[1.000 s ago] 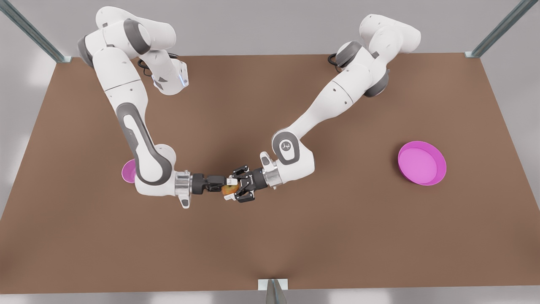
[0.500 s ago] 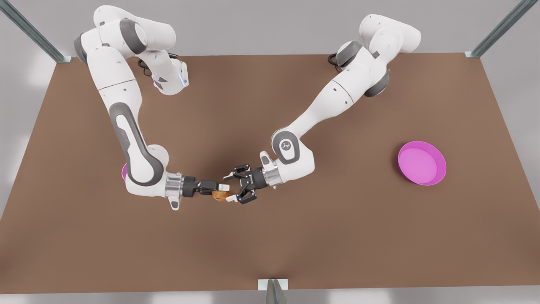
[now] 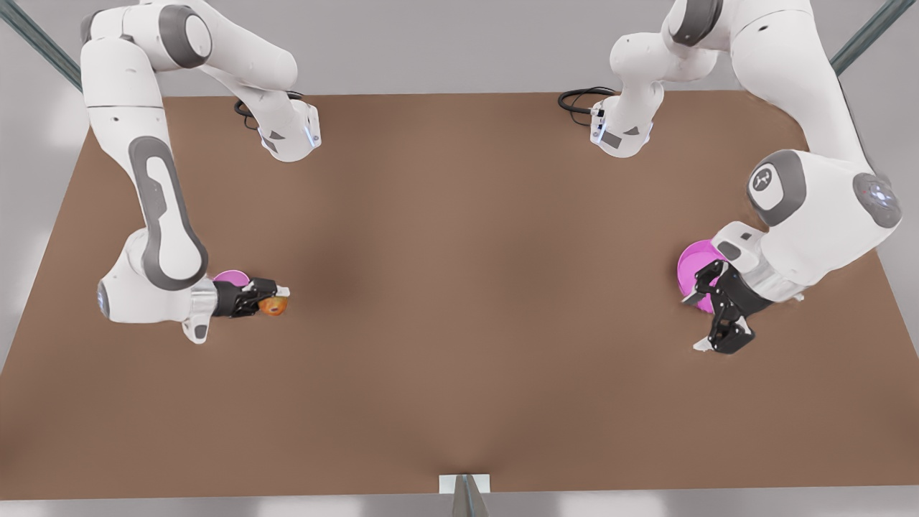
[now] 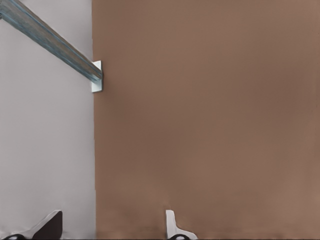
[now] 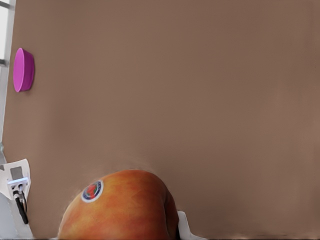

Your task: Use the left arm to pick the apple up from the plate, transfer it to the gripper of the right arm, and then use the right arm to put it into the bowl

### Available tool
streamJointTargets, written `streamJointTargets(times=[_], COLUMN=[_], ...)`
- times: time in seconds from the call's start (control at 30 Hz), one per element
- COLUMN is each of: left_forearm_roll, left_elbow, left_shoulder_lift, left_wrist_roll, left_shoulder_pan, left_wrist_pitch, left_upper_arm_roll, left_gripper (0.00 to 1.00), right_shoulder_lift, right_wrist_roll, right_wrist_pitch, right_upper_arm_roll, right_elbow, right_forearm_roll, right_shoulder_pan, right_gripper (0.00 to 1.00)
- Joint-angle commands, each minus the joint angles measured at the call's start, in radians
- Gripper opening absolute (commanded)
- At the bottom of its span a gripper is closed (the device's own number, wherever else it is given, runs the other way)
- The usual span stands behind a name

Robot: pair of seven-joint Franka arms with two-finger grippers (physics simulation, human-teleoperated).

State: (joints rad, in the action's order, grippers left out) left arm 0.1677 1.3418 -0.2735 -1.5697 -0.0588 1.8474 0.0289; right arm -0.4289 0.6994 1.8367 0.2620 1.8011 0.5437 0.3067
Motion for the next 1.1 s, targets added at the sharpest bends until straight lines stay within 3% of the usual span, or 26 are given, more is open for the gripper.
streamJointTargets(times=[0.0,0.07,0.2,0.6,0.8,0.83,0.87,0.9,1.07], left_forearm_roll=[-0.212,-0.241,-0.235,-0.166,-0.166,-0.166,-0.166,-0.166,-0.166], left_elbow=[0.056,-0.052,-0.101,-0.104,-0.104,-0.104,-0.104,-0.104,-0.104], left_shoulder_lift=[0.091,-0.001,-0.090,-0.089,-0.089,-0.089,-0.090,-0.090,-0.090], left_wrist_roll=[1.591,1.605,1.910,2.120,2.116,2.116,2.114,2.116,2.117], left_shoulder_pan=[0.002,0.001,0.001,0.002,0.002,0.002,0.002,0.002,0.002], left_wrist_pitch=[-0.234,-0.295,-0.284,-0.272,-0.272,-0.272,-0.272,-0.272,-0.272], left_upper_arm_roll=[-0.004,-0.004,-0.003,-0.006,-0.003,-0.004,-0.003,-0.003,-0.003], left_gripper=[1.00,1.00,1.00,1.00,1.00,1.00,1.00,1.00,1.00], right_shoulder_lift=[0.004,0.004,0.009,-0.045,-0.071,-0.077,-0.079,-0.082,-0.080], right_wrist_roll=[0.086,0.089,0.101,0.107,0.107,0.111,0.111,0.111,0.114], right_wrist_pitch=[-0.059,-0.059,-0.068,-0.066,-0.065,-0.065,-0.065,-0.065,-0.068], right_upper_arm_roll=[0.000,0.000,-0.003,-0.012,-0.012,-0.013,-0.012,-0.012,-0.012], right_elbow=[-0.003,-0.009,-0.009,-0.011,-0.009,-0.009,-0.009,-0.009,-0.091], right_forearm_roll=[-0.180,-0.261,-0.389,-0.550,-0.553,-0.554,-0.567,-0.567,-0.567], right_shoulder_pan=[0.026,0.043,0.064,0.097,0.107,0.110,0.112,0.112,0.127], right_gripper=[0.58,0.57,0.57,0.58,0.62,0.69,0.94,1.00,1.00])
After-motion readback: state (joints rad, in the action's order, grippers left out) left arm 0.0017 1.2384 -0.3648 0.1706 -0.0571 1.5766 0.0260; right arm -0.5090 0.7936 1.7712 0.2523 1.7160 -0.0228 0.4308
